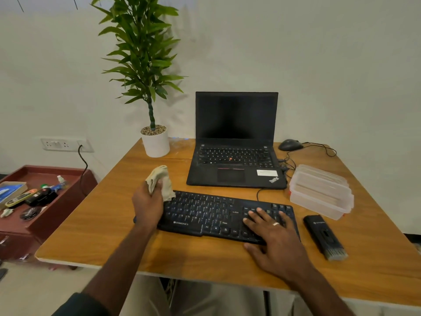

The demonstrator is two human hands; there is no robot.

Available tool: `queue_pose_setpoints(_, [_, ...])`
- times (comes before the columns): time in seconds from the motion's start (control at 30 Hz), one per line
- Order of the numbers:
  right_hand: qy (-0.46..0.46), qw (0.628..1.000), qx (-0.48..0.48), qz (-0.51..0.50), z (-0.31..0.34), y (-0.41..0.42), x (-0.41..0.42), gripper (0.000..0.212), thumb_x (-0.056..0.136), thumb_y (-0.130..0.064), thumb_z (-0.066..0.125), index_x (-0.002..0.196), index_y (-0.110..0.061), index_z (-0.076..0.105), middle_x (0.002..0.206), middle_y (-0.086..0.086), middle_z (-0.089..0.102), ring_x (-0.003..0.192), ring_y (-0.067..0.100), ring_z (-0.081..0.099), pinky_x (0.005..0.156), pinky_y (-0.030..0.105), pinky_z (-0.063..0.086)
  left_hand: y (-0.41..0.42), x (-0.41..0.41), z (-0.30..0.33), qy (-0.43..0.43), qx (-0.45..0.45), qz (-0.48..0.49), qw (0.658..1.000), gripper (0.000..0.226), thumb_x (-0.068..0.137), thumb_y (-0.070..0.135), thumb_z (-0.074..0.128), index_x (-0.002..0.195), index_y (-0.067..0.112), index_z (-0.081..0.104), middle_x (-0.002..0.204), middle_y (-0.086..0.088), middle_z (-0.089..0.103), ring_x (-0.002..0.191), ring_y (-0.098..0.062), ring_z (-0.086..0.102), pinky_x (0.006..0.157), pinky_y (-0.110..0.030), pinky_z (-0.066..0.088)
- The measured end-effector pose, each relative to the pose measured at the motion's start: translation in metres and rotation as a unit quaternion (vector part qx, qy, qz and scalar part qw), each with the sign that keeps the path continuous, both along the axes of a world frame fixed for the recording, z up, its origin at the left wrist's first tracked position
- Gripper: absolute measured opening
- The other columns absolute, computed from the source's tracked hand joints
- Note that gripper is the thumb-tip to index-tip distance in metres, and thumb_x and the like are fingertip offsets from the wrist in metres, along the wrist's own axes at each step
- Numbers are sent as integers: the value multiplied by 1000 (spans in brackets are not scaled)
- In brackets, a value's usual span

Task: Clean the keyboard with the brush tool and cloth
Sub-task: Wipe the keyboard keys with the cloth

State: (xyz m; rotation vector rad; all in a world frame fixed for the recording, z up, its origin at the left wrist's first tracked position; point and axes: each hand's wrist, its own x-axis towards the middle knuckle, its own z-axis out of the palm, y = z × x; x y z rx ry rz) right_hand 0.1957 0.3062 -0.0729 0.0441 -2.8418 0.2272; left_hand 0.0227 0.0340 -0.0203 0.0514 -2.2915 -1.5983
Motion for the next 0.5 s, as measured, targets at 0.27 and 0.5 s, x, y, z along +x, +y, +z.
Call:
queue_pose_setpoints(0.27, [-40,999,3,5,-2,4,0,61,93,-67,40,145,-36,49,152,-13,44,146,16,35,119,57,21,54,28,-26,38,-354,-185,916,43,95,10,54,138,16,56,112,-9,72,101,-24,65,84,-35,52])
queue_pose_setpoints(0.5, [-43,999,6,-2,-3,1,1,64,94,-68,32,149,-37,43,156,-13,38,149,16,27,122,52,9,103,40,-16,51,-367,-261,892,42,97,11,53,138,18,57,123,-7,68,111,-21,60,89,-30,49])
